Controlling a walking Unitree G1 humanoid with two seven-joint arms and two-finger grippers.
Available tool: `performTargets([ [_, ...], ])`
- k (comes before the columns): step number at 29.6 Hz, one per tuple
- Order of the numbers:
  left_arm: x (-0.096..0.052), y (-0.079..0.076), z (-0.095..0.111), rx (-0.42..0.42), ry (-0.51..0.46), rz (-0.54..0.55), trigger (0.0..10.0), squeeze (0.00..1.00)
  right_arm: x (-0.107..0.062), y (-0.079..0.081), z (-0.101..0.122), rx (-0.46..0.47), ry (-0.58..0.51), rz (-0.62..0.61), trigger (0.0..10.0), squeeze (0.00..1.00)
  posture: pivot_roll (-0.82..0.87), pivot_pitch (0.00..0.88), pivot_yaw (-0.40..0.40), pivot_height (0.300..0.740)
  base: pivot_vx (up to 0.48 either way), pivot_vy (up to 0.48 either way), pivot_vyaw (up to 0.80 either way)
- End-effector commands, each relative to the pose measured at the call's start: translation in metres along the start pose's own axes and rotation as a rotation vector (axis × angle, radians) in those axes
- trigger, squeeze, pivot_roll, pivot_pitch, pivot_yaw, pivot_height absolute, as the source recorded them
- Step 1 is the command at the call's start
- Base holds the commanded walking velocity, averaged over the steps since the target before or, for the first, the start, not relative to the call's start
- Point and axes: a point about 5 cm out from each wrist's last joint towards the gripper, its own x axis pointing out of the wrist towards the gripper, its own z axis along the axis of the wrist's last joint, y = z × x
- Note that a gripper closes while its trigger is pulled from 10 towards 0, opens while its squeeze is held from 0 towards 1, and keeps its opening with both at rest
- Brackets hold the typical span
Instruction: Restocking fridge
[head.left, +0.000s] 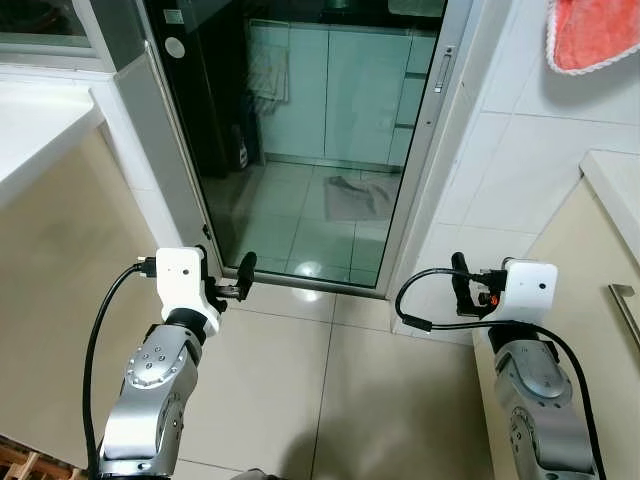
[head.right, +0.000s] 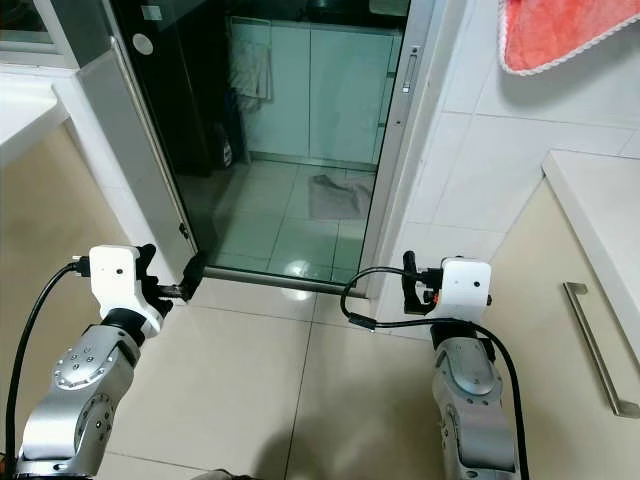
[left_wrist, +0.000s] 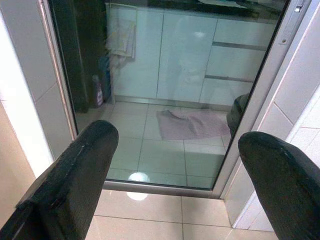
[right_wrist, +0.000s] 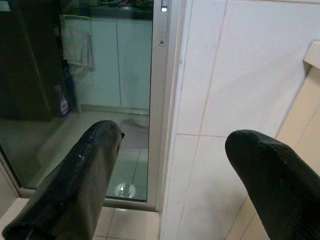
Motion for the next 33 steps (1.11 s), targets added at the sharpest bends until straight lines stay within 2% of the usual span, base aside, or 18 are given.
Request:
performTargets([
  [1, 0.001, 0.001, 0.001, 0.001, 0.002, 0.005, 10.0, 0.0, 0.002, -0.001, 0.004, -0.001, -0.009, -0.004, 10.0, 0.0, -0.12, 0.0, 0.029, 0.74, 0.0, 0.0, 0.0],
  [6, 0.001, 0.001, 0.001, 0.001, 0.002, 0.005, 10.0, 0.0, 0.002, -0.001, 0.004, -0.001, -0.009, -0.004, 10.0, 0.0, -0.12, 0.0, 0.029, 0.74, 0.0, 0.0, 0.0],
  [7, 0.003, 0.002, 0.003, 0.005, -0.003, 0.015, 10.0, 0.0, 0.004, 0.0, 0.002, 0.006, 0.007, -0.001, 10.0, 0.0, 0.0, 0.0, 0.0, 0.74, 0.0, 0.0, 0.0],
  [8, 0.022, -0.011, 0.011, 0.065, -0.031, -0.033, 10.0, 0.0, 0.013, 0.015, -0.008, 0.024, 0.055, 0.067, 10.0, 0.0, -0.13, 0.0, 0.036, 0.74, 0.0, 0.48, 0.0],
  [9, 0.03, -0.017, 0.014, 0.086, -0.04, -0.059, 10.0, 0.0, 0.015, 0.022, -0.011, 0.028, 0.07, 0.095, 10.0, 0.0, -0.13, 0.0, 0.036, 0.74, 0.0, 0.48, 0.0],
  [16, 0.031, -0.008, 0.012, 0.083, -0.037, -0.012, 10.0, 0.0, 0.016, 0.02, -0.012, 0.034, 0.068, 0.088, 10.0, 0.0, -0.13, 0.0, 0.036, 0.74, 0.0, 0.125, 0.0],
  [26, 0.032, -0.007, 0.011, 0.094, -0.046, 0.009, 10.0, 0.0, 0.017, 0.021, -0.013, 0.034, 0.069, 0.09, 10.0, 0.0, -0.13, 0.0, 0.036, 0.74, 0.0, 0.435, 0.0],
  [33, 0.037, -0.005, 0.01, 0.112, -0.019, 0.062, 10.0, 0.0, 0.019, 0.022, -0.013, 0.027, 0.069, 0.098, 10.0, 0.0, -0.13, 0.0, 0.038, 0.74, 0.0, 0.0, 0.0],
])
